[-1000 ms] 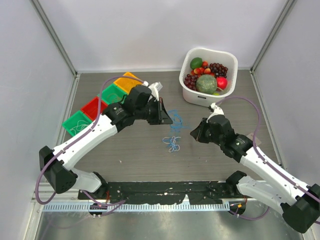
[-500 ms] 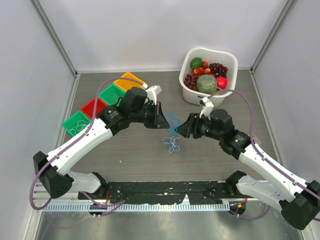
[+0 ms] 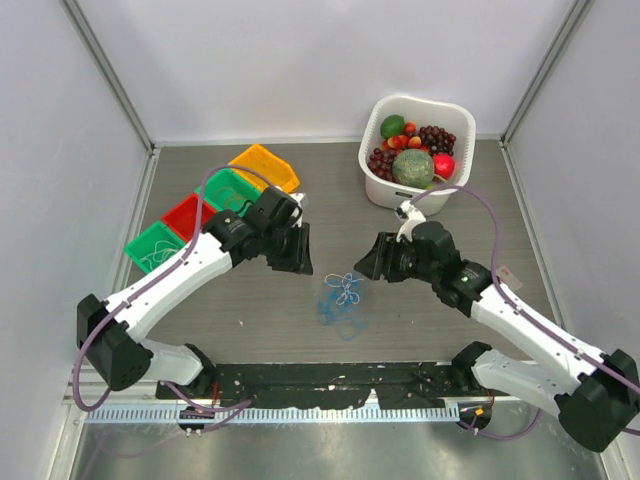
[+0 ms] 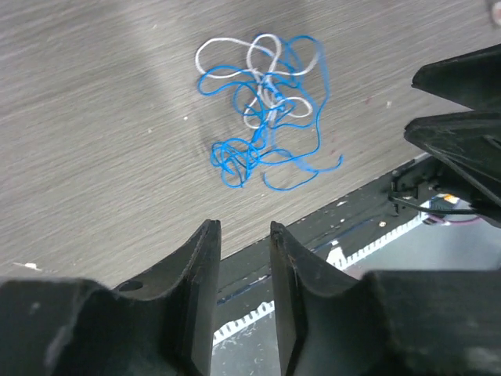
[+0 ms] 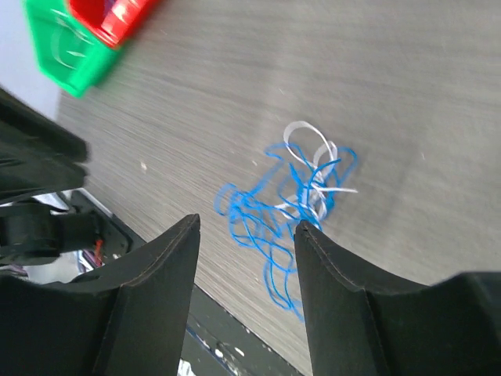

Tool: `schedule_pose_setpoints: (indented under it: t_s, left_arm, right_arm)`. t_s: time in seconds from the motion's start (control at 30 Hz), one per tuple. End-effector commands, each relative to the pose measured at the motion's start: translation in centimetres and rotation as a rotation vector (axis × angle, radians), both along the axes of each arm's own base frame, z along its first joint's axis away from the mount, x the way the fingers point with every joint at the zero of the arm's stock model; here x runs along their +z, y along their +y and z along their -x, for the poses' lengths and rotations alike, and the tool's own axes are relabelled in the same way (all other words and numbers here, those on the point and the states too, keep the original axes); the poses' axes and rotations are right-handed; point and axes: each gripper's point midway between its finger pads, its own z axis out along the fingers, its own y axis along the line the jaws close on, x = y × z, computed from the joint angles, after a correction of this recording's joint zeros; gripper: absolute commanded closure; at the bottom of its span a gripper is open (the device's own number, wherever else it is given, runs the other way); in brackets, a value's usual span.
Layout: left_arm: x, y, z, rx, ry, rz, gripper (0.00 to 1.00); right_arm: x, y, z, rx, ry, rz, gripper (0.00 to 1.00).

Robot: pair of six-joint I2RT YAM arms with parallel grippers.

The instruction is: Untangle the cables

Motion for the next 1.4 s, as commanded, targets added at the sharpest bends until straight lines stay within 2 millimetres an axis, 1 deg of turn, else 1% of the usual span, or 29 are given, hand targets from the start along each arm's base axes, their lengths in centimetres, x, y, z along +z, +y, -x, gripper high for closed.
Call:
schedule_pose_setpoints:
  t_s: [0.0, 0.03, 0.07, 0.1, 0.13, 0.17, 0.2, 0.27, 0.4, 0.47, 0.57, 0.67, 0.73, 0.77, 0.83, 0.87, 0.9, 0.93, 0.97, 1.0, 1.03, 1.07, 1.1, 1.13, 1.17, 1.2, 1.27, 1.33, 1.37]
  left_arm:
    - [-1.3, 1.3, -0.4, 0.048, -0.009, -0.036, 0.56]
    - [-2.2, 0.8, 0.0, 0.018, 0.029, -0.013, 0.47]
    - [-2.9, -0.2, 0.2, -0.016, 0.06, 0.017, 0.45]
    - [-3.4, -1.1, 0.5, -0.047, 0.098, 0.046, 0.44]
    - [-4.2, -1.9, 1.0, -0.081, 0.144, 0.069, 0.44]
    - [-4.9, -2.9, 1.4, -0.112, 0.192, 0.099, 0.45]
    - [-5.6, -3.5, 1.7, -0.121, 0.228, 0.111, 0.48]
    - [-7.4, -4.0, 1.9, -0.12, 0.266, 0.099, 0.54]
    - [-9.9, -4.6, 1.9, -0.125, 0.306, 0.07, 0.55]
    - [-10.6, -4.9, 1.8, -0.135, 0.315, 0.057, 0.55]
    - [-10.8, -5.7, 1.1, -0.146, 0.304, 0.051, 0.57]
    - [-11.3, -6.3, 0.4, -0.142, 0.302, 0.041, 0.62]
    - [-12.0, -6.8, 0.2, -0.144, 0.314, 0.026, 0.63]
    - [-12.3, -6.7, 0.3, -0.143, 0.321, 0.013, 0.64]
    - [-13.1, -6.3, 0.0, -0.138, 0.323, -0.04, 0.73]
    - [-13.4, -5.8, -0.2, -0.131, 0.316, -0.069, 0.79]
    - [-13.4, -5.4, -0.3, -0.128, 0.308, -0.097, 0.85]
    - [-13.3, -4.9, -0.5, -0.124, 0.296, -0.125, 0.93]
    - [-12.8, -4.6, -0.9, -0.125, 0.273, -0.145, 1.0]
    - [-12.1, -3.9, -1.2, -0.118, 0.245, -0.179, 1.0]
    - [-11.5, -3.1, -1.7, -0.108, 0.209, -0.215, 1.0]
    - [-10.4, -2.5, -2.1, -0.101, 0.166, -0.235, 1.0]
    - [-9.1, -1.6, -2.8, -0.076, 0.114, -0.259, 1.0]
    - [-7.4, -0.7, -3.6, -0.043, 0.044, -0.28, 1.0]
    - [-5.6, 0.1, -4.3, -0.014, -0.024, -0.292, 1.0]
    - [-3.9, 0.9, -4.7, 0.014, -0.077, -0.292, 1.0]
    - [0.3, 1.7, -5.2, 0.06, -0.197, -0.24, 1.0]
    - [4.1, 2.1, -5.4, 0.103, -0.297, -0.153, 1.0]
    - [6.1, 1.9, -5.3, 0.109, -0.343, -0.091, 1.0]
  right_arm:
    - [-5.8, -0.4, 1.1, -0.024, 0.207, 0.082, 0.44]
    - [-6.4, -0.3, 1.0, -0.026, 0.227, 0.091, 0.44]
    - [-6.6, -0.2, 0.9, -0.024, 0.235, 0.093, 0.44]
    - [-7.4, -0.1, 0.8, -0.023, 0.259, 0.107, 0.44]
    - [-7.4, 0.1, 0.8, -0.018, 0.267, 0.112, 0.44]
    - [-8.1, 0.0, 1.0, -0.013, 0.293, 0.133, 0.45]
    - [-8.2, 0.0, 0.9, -0.011, 0.298, 0.139, 0.46]
    - [-8.9, -0.2, 1.1, -0.016, 0.316, 0.156, 0.49]
    - [-9.3, -0.4, 1.5, -0.017, 0.326, 0.15, 0.57]
    - [-9.4, -0.2, 1.5, -0.009, 0.322, 0.144, 0.58]
    - [-10.1, -0.3, 1.0, -0.012, 0.317, 0.171, 0.6]
    - [-10.6, 0.1, 0.6, -0.006, 0.317, 0.174, 0.64]
    - [-11.0, 0.4, 0.3, -0.007, 0.33, 0.172, 0.68]
    - [-10.7, 0.6, 0.1, -0.004, 0.326, 0.167, 0.7]
    - [-10.5, 0.6, 0.2, -0.004, 0.332, 0.169, 0.76]
    - [-10.2, 0.5, 0.2, -0.007, 0.324, 0.168, 0.78]
    - [-10.2, 0.2, 0.3, -0.012, 0.326, 0.173, 0.85]
    - [-9.6, 0.0, 0.3, -0.023, 0.31, 0.169, 0.88]
    - [-9.4, -0.4, 0.3, -0.036, 0.309, 0.181, 0.95]
    - [-8.7, -0.9, 0.7, -0.047, 0.308, 0.188, 0.99]
    - [-7.9, -1.4, 0.2, -0.078, 0.28, 0.201, 0.99]
    - [-6.9, -2.0, 0.6, -0.091, 0.267, 0.206, 0.99]
    - [-5.3, -2.5, -0.2, -0.129, 0.221, 0.207, 0.99]
    - [-3.5, -3.2, -0.1, -0.154, 0.183, 0.201, 0.99]
    - [-2.3, -3.8, -0.5, -0.185, 0.14, 0.204, 0.99]
    - [-0.1, -4.9, -0.7, -0.234, 0.082, 0.199, 0.99]
    - [3.0, -7.1, -1.2, -0.33, -0.008, 0.202, 0.99]
    - [5.9, -8.2, -1.1, -0.376, -0.085, 0.171, 0.99]
    - [7.0, -8.7, -0.9, -0.39, -0.117, 0.148, 0.99]
